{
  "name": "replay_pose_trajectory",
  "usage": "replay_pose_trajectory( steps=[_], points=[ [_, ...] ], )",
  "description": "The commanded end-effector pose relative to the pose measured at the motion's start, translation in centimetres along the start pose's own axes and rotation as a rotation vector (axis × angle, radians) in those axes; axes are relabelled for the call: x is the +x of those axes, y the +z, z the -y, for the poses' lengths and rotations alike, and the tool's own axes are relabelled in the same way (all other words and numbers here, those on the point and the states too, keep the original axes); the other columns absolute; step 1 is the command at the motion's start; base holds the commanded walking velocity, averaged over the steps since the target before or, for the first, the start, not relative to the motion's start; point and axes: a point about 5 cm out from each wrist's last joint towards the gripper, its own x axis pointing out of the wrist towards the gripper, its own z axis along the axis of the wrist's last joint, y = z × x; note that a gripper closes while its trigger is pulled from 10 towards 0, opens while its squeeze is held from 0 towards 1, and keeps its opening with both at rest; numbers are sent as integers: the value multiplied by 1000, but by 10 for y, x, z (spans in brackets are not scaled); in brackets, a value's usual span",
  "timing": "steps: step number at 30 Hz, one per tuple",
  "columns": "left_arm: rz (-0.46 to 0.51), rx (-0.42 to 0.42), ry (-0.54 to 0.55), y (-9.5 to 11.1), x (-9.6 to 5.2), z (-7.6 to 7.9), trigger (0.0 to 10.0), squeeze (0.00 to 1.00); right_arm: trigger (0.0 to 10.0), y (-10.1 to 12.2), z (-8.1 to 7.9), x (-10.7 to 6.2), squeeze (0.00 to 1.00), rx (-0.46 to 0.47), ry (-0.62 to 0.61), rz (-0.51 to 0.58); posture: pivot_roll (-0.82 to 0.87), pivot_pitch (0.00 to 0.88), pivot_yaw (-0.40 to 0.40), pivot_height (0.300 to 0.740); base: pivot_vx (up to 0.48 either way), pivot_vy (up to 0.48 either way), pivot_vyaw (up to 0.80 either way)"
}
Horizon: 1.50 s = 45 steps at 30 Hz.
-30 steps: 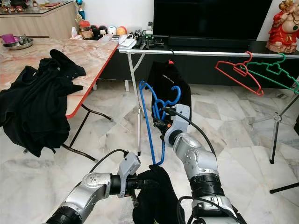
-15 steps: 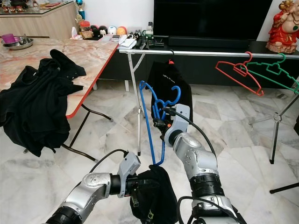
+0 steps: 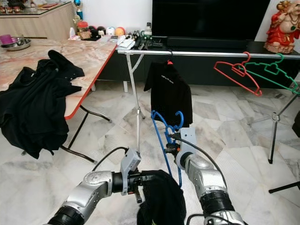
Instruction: Hang hanger
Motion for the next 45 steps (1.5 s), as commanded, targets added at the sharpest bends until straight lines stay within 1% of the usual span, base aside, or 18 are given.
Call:
replay_pose_trajectory(
  steps=[1,5,8,12,15,16,18,20,24,27,31,33,34,35,36,38,43,45],
  points=[
    [45,19,-6,13,-1,-1,0,0,10000,3,2,0,0,-28,-10,15,13,49,-34,740,0,0,0],
    [48,22,-41,15,0,3,0,0,10000,1,19,0,0,-37,-153,68,14,48,-34,740,0,0,0],
    [45,24,-56,15,0,4,0,0,10000,4,28,-2,0,25,-233,117,16,48,-34,740,0,0,0],
    [41,23,-112,15,-1,11,0,0,10000,1,50,-9,0,208,-407,208,14,49,-33,740,0,0,0],
    [31,19,-136,14,-1,14,0,0,10000,-2,57,-12,0,384,-450,284,21,50,-33,740,0,0,0],
    [26,14,-160,13,-1,18,0,0,10000,-5,61,-13,0,525,-454,330,22,50,-33,740,0,0,0],
    [17,10,-181,11,0,21,0,0,10000,-1,61,-13,0,646,-418,397,27,51,-32,740,0,0,0],
    [6,6,-202,9,0,25,0,0,10000,6,62,-14,0,705,-398,467,26,51,-32,740,0,0,0],
    [-2,-11,-237,9,-1,31,0,0,10000,18,68,-19,0,712,-433,572,27,52,-29,740,0,0,0],
    [-40,15,-306,9,-7,37,0,0,10000,24,77,-23,0,803,-454,627,28,52,-28,740,0,0,0],
    [-89,43,-357,8,-13,43,0,0,10000,23,80,-22,0,777,-485,595,32,52,-28,740,0,0,0],
    [-146,137,-379,13,-16,47,0,0,10000,18,67,-12,0,567,-429,445,25,54,-28,740,0,0,0],
    [-146,137,-379,13,-16,47,0,0,10000,18,67,-12,0,567,-429,445,25,54,-28,740,0,0,0],
    [-149,166,-388,17,-17,49,0,0,10000,12,58,-5,0,478,-379,348,28,55,-28,740,0,0,0],
    [-118,186,-396,26,-15,52,0,0,10000,-5,44,3,0,329,-311,195,29,54,-28,740,0,0,0],
    [-68,208,-391,40,-8,55,0,0,10000,-29,29,8,0,169,-244,48,41,52,-33,740,0,0,0],
    [-57,208,-348,38,3,53,0,0,10000,-44,9,14,0,188,-156,0,35,51,-33,740,0,0,0],
    [-39,200,-359,41,7,57,0,0,10000,-36,13,13,0,233,-197,90,31,52,-30,740,0,0,0]
  ],
)
